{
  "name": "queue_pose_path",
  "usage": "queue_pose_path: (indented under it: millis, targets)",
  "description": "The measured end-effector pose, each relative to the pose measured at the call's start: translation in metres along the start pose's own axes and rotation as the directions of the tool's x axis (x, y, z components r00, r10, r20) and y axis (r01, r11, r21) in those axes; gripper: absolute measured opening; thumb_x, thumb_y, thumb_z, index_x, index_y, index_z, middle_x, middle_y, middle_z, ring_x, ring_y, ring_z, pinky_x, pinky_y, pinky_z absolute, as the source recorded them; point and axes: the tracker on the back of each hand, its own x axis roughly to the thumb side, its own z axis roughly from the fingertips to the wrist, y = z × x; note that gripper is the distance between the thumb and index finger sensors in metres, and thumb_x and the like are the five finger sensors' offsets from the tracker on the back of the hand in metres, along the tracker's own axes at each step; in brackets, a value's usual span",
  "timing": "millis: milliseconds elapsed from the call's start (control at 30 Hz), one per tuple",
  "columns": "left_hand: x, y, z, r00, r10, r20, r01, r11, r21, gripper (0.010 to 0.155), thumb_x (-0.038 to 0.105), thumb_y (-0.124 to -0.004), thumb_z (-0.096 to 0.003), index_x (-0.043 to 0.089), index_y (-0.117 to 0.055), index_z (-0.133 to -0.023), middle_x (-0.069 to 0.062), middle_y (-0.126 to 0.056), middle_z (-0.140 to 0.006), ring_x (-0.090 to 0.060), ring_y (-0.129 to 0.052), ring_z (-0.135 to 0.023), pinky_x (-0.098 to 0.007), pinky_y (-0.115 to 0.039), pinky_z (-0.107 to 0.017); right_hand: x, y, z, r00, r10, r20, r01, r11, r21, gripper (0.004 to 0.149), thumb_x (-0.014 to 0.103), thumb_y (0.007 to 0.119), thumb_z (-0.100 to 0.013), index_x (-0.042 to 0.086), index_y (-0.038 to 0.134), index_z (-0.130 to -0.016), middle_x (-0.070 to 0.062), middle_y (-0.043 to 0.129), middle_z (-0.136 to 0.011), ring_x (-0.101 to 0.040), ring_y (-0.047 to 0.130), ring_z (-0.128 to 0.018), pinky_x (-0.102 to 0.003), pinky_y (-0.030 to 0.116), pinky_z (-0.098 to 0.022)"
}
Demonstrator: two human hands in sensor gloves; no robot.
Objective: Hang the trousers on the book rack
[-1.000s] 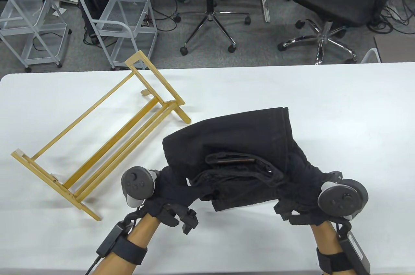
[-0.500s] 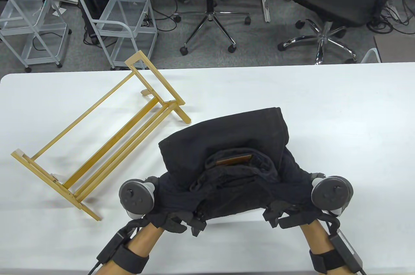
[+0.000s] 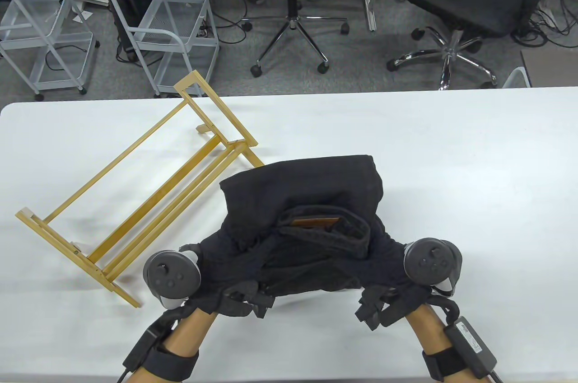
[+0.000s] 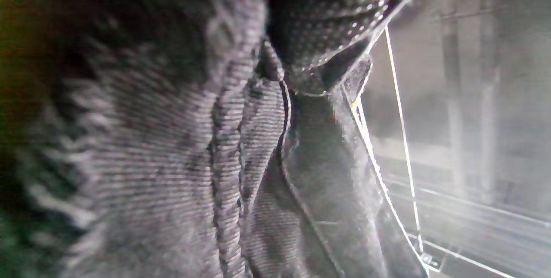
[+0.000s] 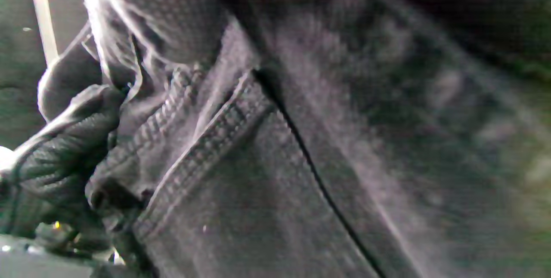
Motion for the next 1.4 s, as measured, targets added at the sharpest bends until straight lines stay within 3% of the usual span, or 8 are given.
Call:
queue_pose_path:
  millis: [67, 267, 433, 567, 833, 1033, 1400]
  targets:
    - [0.003, 0.004, -0.002, 0.999, -0.037, -0.007, 0.037, 0.999, -0.007, 0.072, 0.030, -0.097, -0.0380, 0.038, -0.053, -0.095, 0.005, -0.090, -0.091, -0.032, -0.117, -0.055, -0.047, -0.103, -0.036, -0.005, 0.003, -0.001, 0.999, 0.001, -0.042, 0.002, 0.998, 0.060, 0.098, 0.050, 0.085, -0.036, -0.004, 0.030, -0.096, -0.034, 0.024, -0.105, -0.054, 0.062, -0.091, -0.068, 0.061, -0.059]
    - [0.008, 0.016, -0.012, 0.989, -0.147, -0.013, 0.147, 0.989, 0.024, 0.072, 0.029, -0.098, -0.0374, 0.039, -0.055, -0.094, 0.006, -0.091, -0.090, -0.032, -0.117, -0.056, -0.046, -0.103, -0.036, -0.014, 0.000, -0.002, 0.993, 0.075, -0.094, -0.069, 0.996, 0.060, 0.109, 0.060, 0.079, -0.037, -0.005, 0.016, -0.097, -0.036, 0.010, -0.104, -0.063, 0.032, -0.093, -0.079, 0.037, -0.056]
    - [0.014, 0.042, -0.029, 0.981, -0.192, -0.041, 0.195, 0.975, 0.102, 0.072, 0.029, -0.099, -0.0371, 0.039, -0.056, -0.094, 0.007, -0.091, -0.090, -0.032, -0.117, -0.058, -0.046, -0.103, -0.036, -0.020, 0.001, -0.004, 0.985, 0.132, -0.114, -0.119, 0.987, 0.111, 0.110, 0.061, 0.078, -0.037, -0.004, 0.013, -0.097, -0.036, 0.008, -0.103, -0.063, 0.030, -0.094, -0.079, 0.035, -0.056]
    - [0.012, 0.076, -0.046, 0.980, -0.170, -0.099, 0.187, 0.961, 0.206, 0.071, 0.028, -0.098, -0.0375, 0.039, -0.056, -0.094, 0.006, -0.091, -0.091, -0.032, -0.117, -0.059, -0.047, -0.103, -0.037, -0.022, 0.001, -0.005, 0.981, 0.153, -0.121, -0.137, 0.982, 0.126, 0.110, 0.061, 0.078, -0.037, -0.004, 0.013, -0.097, -0.036, 0.007, -0.103, -0.063, 0.030, -0.094, -0.079, 0.034, -0.056]
    - [0.001, 0.134, -0.068, 0.960, -0.207, -0.187, 0.259, 0.911, 0.320, 0.071, 0.028, -0.098, -0.0379, 0.040, -0.057, -0.094, 0.006, -0.091, -0.091, -0.033, -0.116, -0.060, -0.047, -0.103, -0.038, -0.023, 0.003, -0.007, 0.979, 0.157, -0.130, -0.137, 0.979, 0.152, 0.110, 0.062, 0.077, -0.037, -0.004, 0.012, -0.097, -0.036, 0.005, -0.102, -0.064, 0.030, -0.093, -0.079, 0.035, -0.057]
    - [-0.026, 0.162, -0.076, 0.938, -0.186, -0.293, 0.290, 0.883, 0.369, 0.070, 0.028, -0.098, -0.0381, 0.040, -0.057, -0.094, 0.006, -0.091, -0.091, -0.033, -0.116, -0.059, -0.047, -0.103, -0.037, -0.024, 0.004, -0.007, 0.976, 0.170, -0.136, -0.146, 0.974, 0.172, 0.110, 0.061, 0.077, -0.037, -0.003, 0.012, -0.097, -0.036, 0.004, -0.102, -0.064, 0.030, -0.093, -0.079, 0.035, -0.057]
    - [-0.089, 0.191, -0.079, 0.866, -0.094, -0.491, 0.333, 0.842, 0.425, 0.068, 0.027, -0.097, -0.0394, 0.040, -0.058, -0.094, 0.005, -0.090, -0.092, -0.034, -0.116, -0.059, -0.048, -0.102, -0.037, -0.031, 0.001, -0.005, 0.963, 0.205, -0.174, -0.167, 0.964, 0.207, 0.109, 0.061, 0.077, -0.038, -0.003, 0.011, -0.097, -0.036, 0.003, -0.101, -0.063, 0.031, -0.093, -0.079, 0.037, -0.057]
